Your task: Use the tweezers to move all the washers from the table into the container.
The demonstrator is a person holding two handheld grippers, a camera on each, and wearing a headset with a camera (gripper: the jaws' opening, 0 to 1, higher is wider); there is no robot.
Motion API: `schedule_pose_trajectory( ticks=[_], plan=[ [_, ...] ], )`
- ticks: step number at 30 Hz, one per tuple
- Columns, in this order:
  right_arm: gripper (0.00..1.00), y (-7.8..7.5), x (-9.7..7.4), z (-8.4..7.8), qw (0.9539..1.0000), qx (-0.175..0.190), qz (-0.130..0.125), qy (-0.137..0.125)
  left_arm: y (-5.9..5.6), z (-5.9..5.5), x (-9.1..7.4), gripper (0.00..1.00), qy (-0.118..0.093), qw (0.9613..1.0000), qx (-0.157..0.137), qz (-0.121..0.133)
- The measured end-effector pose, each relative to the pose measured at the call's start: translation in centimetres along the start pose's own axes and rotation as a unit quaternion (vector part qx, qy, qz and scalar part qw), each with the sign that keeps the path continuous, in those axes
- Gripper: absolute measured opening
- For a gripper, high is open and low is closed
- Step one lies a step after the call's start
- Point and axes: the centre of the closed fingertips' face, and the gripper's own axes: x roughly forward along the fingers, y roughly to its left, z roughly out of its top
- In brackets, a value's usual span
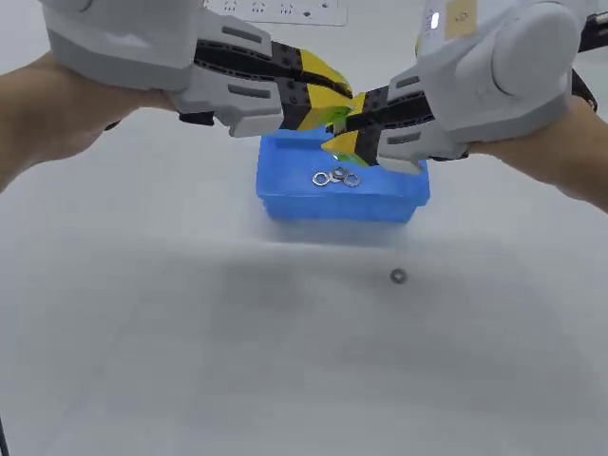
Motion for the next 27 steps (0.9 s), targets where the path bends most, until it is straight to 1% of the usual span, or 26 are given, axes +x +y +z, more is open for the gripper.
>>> schedule_pose_trajectory(
  ticks=[4, 9, 13, 17, 21, 23, 27],
  plan=[
    [0.09, -0.2, 0.7, -0.8, 0.9999, 0.011, 0.006, 0.0, 0.4, -0.9, 0.4, 0.08, 0.0, 0.9998, -0.018, 0.0],
    [0.09, 0.3, 1.4, -1.7, 0.9997, 0.02, 0.011, 0.003, 0.5, -2.1, 0.6, 0.08, 0.007, 0.9995, -0.029, -0.003],
    [0.09, 0.6, 1.5, -1.9, 0.9995, 0.028, 0.017, 0.003, 0.5, -2.4, 0.6, 0.08, 0.012, 0.9992, -0.038, -0.007],
    [0.09, 0.7, 1.6, -2.1, 0.9991, 0.038, 0.017, 0.0, 0.5, -2.6, 0.7, 0.08, 0.017, 0.9992, -0.037, -0.008],
    [0.09, 0.8, 1.7, -2.5, 0.999, 0.041, 0.017, 0.002, 0.7, -2.9, 0.8, 0.08, 0.018, 0.999, -0.041, -0.008],
    [0.1, 0.9, 1.7, -2.5, 0.9987, 0.047, 0.02, 0.001, 0.8, -3.1, 0.8, 0.08, 0.018, 0.9987, -0.048, -0.009],
    [0.1, 1.1, 1.8, -2.8, 0.9986, 0.049, 0.022, 0.001, 0.6, -3.4, 0.9, 0.08, 0.022, 0.9986, -0.046, -0.013]
  ],
)
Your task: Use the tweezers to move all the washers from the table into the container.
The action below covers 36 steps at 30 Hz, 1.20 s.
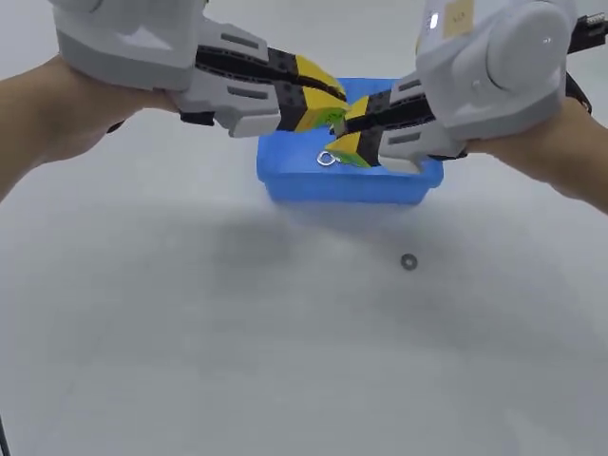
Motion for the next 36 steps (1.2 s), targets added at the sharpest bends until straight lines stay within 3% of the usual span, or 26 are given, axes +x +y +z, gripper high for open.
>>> schedule_pose_trajectory(
  ticks=[17, 30, 36],
  plan=[
    [0.11, 0.2, -0.6, 0.4, 1.0, -0.003, -0.004, -0.003, -0.6, 0.4, -0.1, 0.07, 0.006, 0.9999, 0.012, -0.009],
    [0.12, 0.2, -0.8, 0.4, 1.0, 0.002, -0.007, -0.005, -0.5, 0.5, 0.1, 0.06, 0.01, 0.9997, 0.023, -0.007],
    [0.11, 0.5, -1.2, 0.9, 0.9999, -0.002, -0.007, -0.01, -0.8, 1.0, -0.2, 0.06, 0.011, 0.9993, 0.034, -0.009]
  ],
)
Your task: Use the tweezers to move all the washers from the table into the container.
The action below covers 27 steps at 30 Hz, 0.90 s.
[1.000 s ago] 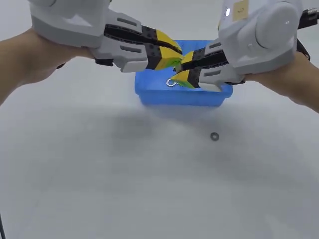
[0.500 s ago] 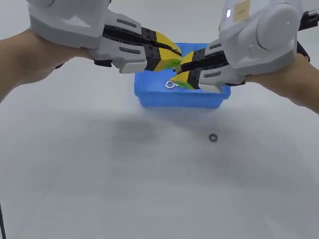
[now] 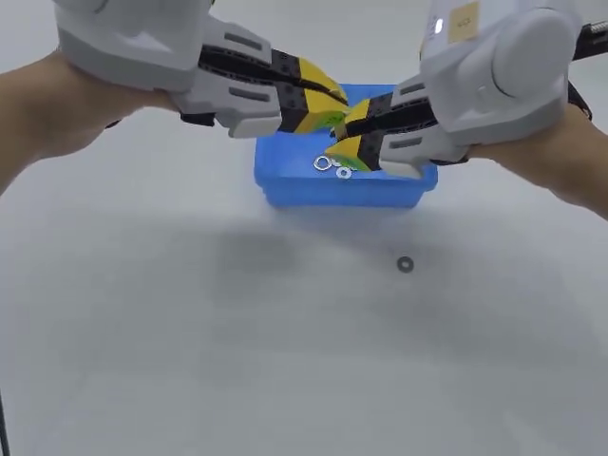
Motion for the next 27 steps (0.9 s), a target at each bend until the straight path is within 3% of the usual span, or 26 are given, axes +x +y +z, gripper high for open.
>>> schedule_pose_trajectory(
  ticks=[5, 11, 18, 20, 27],
  plan=[
    [0.1, 0.3, -0.8, 1.1, 0.9998, -0.019, -0.006, -0.005, -0.7, 1.1, -0.4, 0.06, 0.0, 0.9999, 0.015, 0.0],
    [0.1, 1.0, -2.9, 2.5, 0.9992, -0.03, -0.022, -0.016, -1.9, 3.2, -0.9, 0.06, -0.012, 0.9996, 0.025, 0.001],
    [0.1, 2.7, -5.4, 3.0, 0.9985, -0.036, -0.034, -0.021, -4.6, 5.5, -0.6, 0.06, -0.014, 0.9988, 0.045, -0.009],
    [0.1, 2.7, -5.7, 2.5, 0.9984, -0.037, -0.038, -0.022, -5.2, 5.8, -0.5, 0.06, -0.015, 0.9988, 0.046, -0.011],
    [0.1, 5.6, -7.6, 1.3, 0.999, -0.024, -0.032, -0.02, -7.7, 6.0, 0.4, 0.06, -0.013, 0.9986, 0.045, -0.026]
  ],
)
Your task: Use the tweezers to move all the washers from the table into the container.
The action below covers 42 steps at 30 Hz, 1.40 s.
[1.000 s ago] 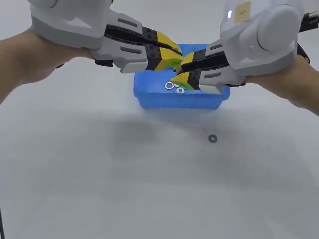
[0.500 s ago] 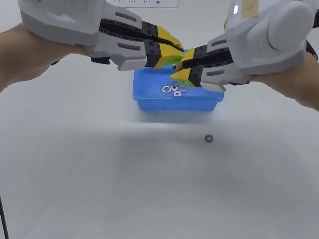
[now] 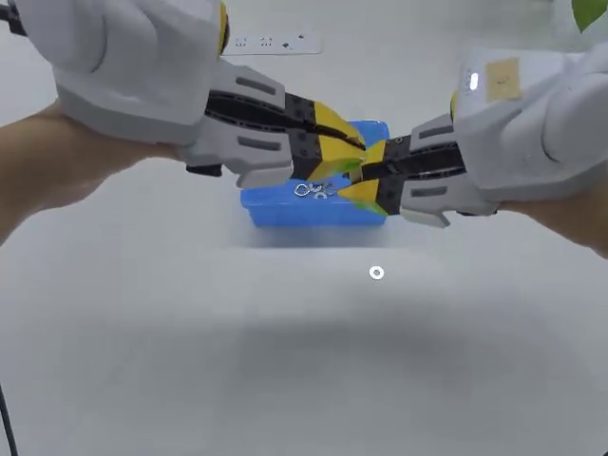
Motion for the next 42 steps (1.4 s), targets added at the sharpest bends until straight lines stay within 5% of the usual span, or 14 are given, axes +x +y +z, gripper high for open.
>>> schedule_pose_trajectory(
  ticks=[2, 4, 6, 7, 9, 16, 24, 42],
  plan=[
    [0.1, 0.8, -0.4, -0.5, 1.0, 0.004, 0.001, 0.002, 0.0, -0.3, -0.1, 0.06, 0.001, 1.0, 0.0, -0.004],
    [0.1, 1.5, -0.7, -0.9, 0.9999, 0.009, 0.004, 0.005, -1.8, -0.2, 0.6, 0.06, -0.002, 1.0, -0.003, -0.007],
    [0.1, 2.3, -0.9, -1.3, 0.9999, 0.011, 0.006, 0.01, -1.4, -0.7, 0.5, 0.06, -0.005, 0.9999, -0.012, -0.009],
    [0.1, 2.6, -0.9, -1.6, 0.9998, 0.013, 0.008, 0.011, -3.1, -0.2, 1.3, 0.06, -0.003, 0.9999, -0.013, -0.01],
    [0.1, 3.4, -0.9, -1.9, 0.9997, 0.02, 0.01, 0.011, -4.4, 0.0, 1.9, 0.06, 0.001, 0.9998, -0.014, -0.015],
    [0.1, 4.9, -0.8, -3.1, 0.9991, 0.037, 0.014, 0.012, -6.1, -0.8, 2.7, 0.06, 0.011, 0.9994, -0.024, -0.021],
    [0.1, 5.4, -0.3, -4.2, 0.9983, 0.053, 0.018, 0.014, -6.3, -2.1, 3.2, 0.06, 0.024, 0.9989, -0.032, -0.025],
    [0.12, 3.6, 0.7, -5.7, 0.9976, 0.067, 0.009, 0.015, -4.6, -3.4, 4.2, 0.06, 0.047, 0.9983, -0.018, -0.028]
  ],
)
